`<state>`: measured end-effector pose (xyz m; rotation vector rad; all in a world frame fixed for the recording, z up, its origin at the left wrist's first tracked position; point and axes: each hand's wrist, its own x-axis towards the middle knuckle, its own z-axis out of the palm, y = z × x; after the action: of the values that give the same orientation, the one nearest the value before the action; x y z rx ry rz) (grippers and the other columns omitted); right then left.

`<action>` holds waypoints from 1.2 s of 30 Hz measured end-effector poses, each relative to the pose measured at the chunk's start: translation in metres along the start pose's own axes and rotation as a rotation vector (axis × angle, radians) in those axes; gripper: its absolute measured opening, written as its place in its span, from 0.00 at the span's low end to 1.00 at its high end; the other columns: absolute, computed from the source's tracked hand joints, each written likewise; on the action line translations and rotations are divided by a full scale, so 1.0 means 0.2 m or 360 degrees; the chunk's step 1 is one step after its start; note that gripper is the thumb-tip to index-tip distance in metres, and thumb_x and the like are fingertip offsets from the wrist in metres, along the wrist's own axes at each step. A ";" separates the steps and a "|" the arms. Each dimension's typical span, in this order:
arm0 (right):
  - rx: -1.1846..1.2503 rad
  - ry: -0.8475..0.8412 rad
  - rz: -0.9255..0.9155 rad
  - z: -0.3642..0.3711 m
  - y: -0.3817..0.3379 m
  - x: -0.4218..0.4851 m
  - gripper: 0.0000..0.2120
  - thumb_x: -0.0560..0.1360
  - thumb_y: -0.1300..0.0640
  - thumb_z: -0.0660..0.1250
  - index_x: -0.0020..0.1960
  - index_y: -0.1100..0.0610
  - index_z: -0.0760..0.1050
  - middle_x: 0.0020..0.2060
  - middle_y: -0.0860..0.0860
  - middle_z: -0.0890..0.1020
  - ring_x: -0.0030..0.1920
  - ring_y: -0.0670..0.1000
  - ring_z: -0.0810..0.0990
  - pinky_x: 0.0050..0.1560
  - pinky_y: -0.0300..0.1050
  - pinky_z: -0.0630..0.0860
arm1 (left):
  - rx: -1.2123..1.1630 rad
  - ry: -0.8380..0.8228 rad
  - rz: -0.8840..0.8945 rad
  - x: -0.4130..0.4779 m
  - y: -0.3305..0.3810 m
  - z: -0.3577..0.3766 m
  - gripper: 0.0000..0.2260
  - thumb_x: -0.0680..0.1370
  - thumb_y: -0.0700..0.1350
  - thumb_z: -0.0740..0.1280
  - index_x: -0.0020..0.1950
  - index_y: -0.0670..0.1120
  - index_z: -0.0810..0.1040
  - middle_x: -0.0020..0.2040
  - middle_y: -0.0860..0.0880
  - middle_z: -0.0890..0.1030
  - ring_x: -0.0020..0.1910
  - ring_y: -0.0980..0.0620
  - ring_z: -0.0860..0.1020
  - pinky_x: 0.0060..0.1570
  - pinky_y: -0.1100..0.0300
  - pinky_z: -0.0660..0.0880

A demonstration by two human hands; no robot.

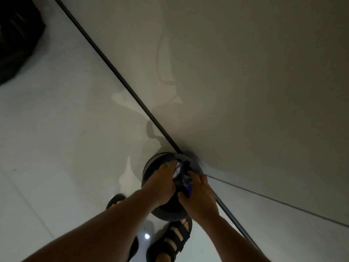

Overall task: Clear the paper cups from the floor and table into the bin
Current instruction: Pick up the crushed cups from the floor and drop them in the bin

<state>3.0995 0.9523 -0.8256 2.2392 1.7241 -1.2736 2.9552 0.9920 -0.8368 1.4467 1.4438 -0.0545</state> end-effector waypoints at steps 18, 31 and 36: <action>0.0038 -0.0004 0.0118 -0.32 -0.20 -0.37 0.43 0.69 0.43 0.71 0.77 0.46 0.52 0.74 0.48 0.58 0.74 0.52 0.59 0.67 0.56 0.72 | 0.0475 -0.0081 0.0033 -0.36 0.20 -0.45 0.34 0.77 0.51 0.64 0.78 0.49 0.50 0.77 0.47 0.55 0.75 0.44 0.53 0.69 0.47 0.63; 0.0125 0.0271 0.0202 -0.91 -0.52 -1.34 0.40 0.74 0.39 0.68 0.78 0.48 0.53 0.76 0.52 0.57 0.76 0.55 0.56 0.70 0.53 0.66 | 0.0929 -0.0142 0.0432 -1.21 0.97 -0.81 0.33 0.77 0.55 0.64 0.78 0.51 0.52 0.77 0.49 0.54 0.76 0.46 0.51 0.71 0.43 0.59; 0.0040 0.0373 0.0343 -0.97 -0.41 -1.79 0.41 0.73 0.32 0.63 0.78 0.44 0.51 0.78 0.50 0.53 0.77 0.56 0.52 0.71 0.58 0.64 | 0.1190 -0.0212 0.0469 -1.59 1.10 -0.69 0.36 0.75 0.60 0.63 0.78 0.54 0.49 0.78 0.51 0.48 0.77 0.47 0.46 0.72 0.41 0.55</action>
<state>3.1272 0.7967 -0.4411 2.5938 1.4818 -1.0300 2.9507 0.9169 -0.4332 2.1987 1.1262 -0.5422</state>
